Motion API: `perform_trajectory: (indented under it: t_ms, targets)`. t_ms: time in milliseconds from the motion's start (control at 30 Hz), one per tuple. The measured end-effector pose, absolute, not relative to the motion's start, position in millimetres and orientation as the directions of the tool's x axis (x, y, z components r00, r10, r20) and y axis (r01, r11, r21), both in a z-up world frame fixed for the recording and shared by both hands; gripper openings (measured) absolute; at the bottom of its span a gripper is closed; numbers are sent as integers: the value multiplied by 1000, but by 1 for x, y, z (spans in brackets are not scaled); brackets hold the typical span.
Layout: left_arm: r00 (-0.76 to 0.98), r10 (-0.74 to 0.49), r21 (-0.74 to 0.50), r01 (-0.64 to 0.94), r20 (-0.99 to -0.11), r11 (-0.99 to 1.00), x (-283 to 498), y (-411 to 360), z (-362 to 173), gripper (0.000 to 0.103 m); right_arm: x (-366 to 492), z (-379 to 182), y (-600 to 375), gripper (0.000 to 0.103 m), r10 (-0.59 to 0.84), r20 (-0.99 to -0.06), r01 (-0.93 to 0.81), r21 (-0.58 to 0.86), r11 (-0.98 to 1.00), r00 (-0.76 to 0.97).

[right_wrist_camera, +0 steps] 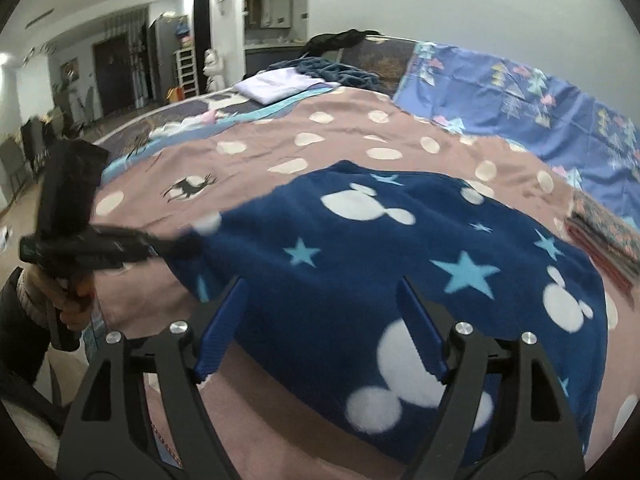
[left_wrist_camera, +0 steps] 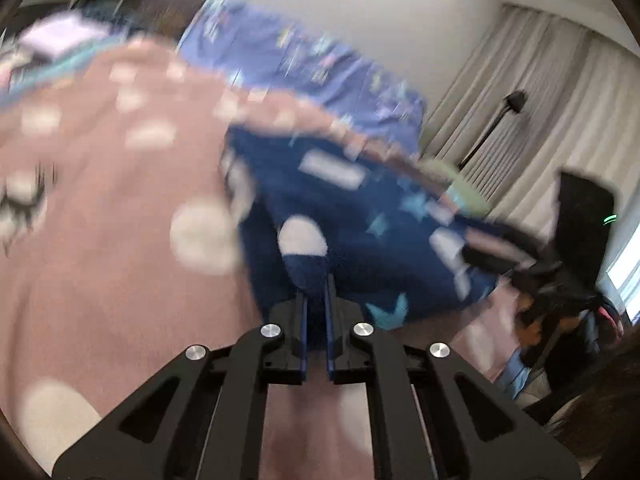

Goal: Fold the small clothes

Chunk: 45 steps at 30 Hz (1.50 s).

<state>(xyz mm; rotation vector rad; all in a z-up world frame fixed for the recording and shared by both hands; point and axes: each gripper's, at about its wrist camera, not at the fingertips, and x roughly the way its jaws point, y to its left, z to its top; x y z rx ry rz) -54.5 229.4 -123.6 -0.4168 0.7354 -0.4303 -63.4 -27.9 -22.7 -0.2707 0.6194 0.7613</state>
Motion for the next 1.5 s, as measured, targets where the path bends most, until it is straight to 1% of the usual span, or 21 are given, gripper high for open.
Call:
perform_trajectory:
  t_ms: [33, 100, 200, 267, 367, 433, 467, 600, 700, 767, 800, 833, 867, 933, 967, 1000, 1067, 1233, 1367, 1467, 1500]
  targets:
    - [639, -523, -530, 205, -565, 823, -52, 228, -139, 7, -65, -28, -21, 79, 553, -623, -722, -26, 692, 553]
    - [653, -543, -570, 202, -528, 797, -55, 233, -141, 8, -73, -41, -2, 79, 533, -649, -747, -81, 660, 542]
    - [664, -512, -529, 201, -545, 824, -59, 235, -132, 19, -89, -54, 18, 78, 516, -657, -776, -174, 606, 550]
    - [669, -491, -500, 201, -558, 842, -60, 238, -126, 33, -96, -58, 26, 79, 516, -653, -789, -213, 577, 554]
    - [710, -474, -498, 198, -522, 845, -55, 252, -113, 40, -101, -63, 33, 79, 512, -644, -790, -254, 558, 569]
    - [722, -481, -508, 207, -497, 836, -38, 260, -104, 51, -102, -66, 37, 79, 508, -646, -790, -263, 554, 571]
    - [724, -483, -508, 211, -493, 835, -28, 261, -102, 58, -103, -66, 39, 79, 508, -646, -791, -265, 551, 570]
    - [668, -528, -540, 218, -525, 813, 35, 260, -110, 67, -111, -69, 47, 79, 507, -633, -791, -309, 528, 585]
    - [593, -577, -602, 186, -562, 777, 89, 255, -130, 67, -119, -74, 58, 79, 496, -623, -788, -374, 490, 604]
    - [587, -617, -665, 171, -524, 727, 111, 258, -142, 64, -123, -80, 67, 79, 471, -608, -765, -443, 467, 640]
    - [594, -624, -682, 166, -508, 713, 118, 260, -144, 57, -124, -83, 72, 79, 459, -597, -751, -474, 460, 658]
    - [596, -628, -703, 145, -500, 697, 124, 263, -147, 38, -125, -86, 77, 79, 449, -584, -736, -505, 452, 676]
    - [595, -637, -725, 126, -490, 677, 126, 266, -151, 29, -126, -91, 86, 79, 437, -562, -712, -546, 441, 702]
    - [611, -649, -755, 123, -454, 644, 122, 272, -153, 23, -125, -99, 98, 76, 424, -519, -669, -608, 426, 742]
    - [620, -640, -743, 133, -454, 656, 117, 271, -151, 22, -123, -104, 106, 50, 425, -519, -669, -625, 403, 741]
    - [634, -621, -715, 150, -460, 683, 112, 268, -148, 21, -120, -108, 112, 20, 424, -536, -681, -620, 390, 730]
    - [653, -596, -687, 156, -468, 710, 106, 267, -144, 20, -116, -106, 119, 16, 419, -557, -696, -591, 408, 718]
    - [633, -624, -728, 135, -459, 672, 110, 272, -157, 23, -106, -98, 111, 15, 446, -590, -740, -513, 436, 673]
    - [635, -621, -727, 132, -460, 674, 109, 271, -154, 34, -108, -91, 100, 25, 476, -595, -762, -476, 440, 647]
    - [634, -628, -738, 131, -451, 662, 108, 272, -153, 35, -111, -86, 84, 28, 491, -603, -775, -441, 452, 629]
    - [632, -627, -736, 129, -456, 665, 109, 271, -153, 36, -110, -84, 79, 33, 493, -610, -780, -418, 466, 621]
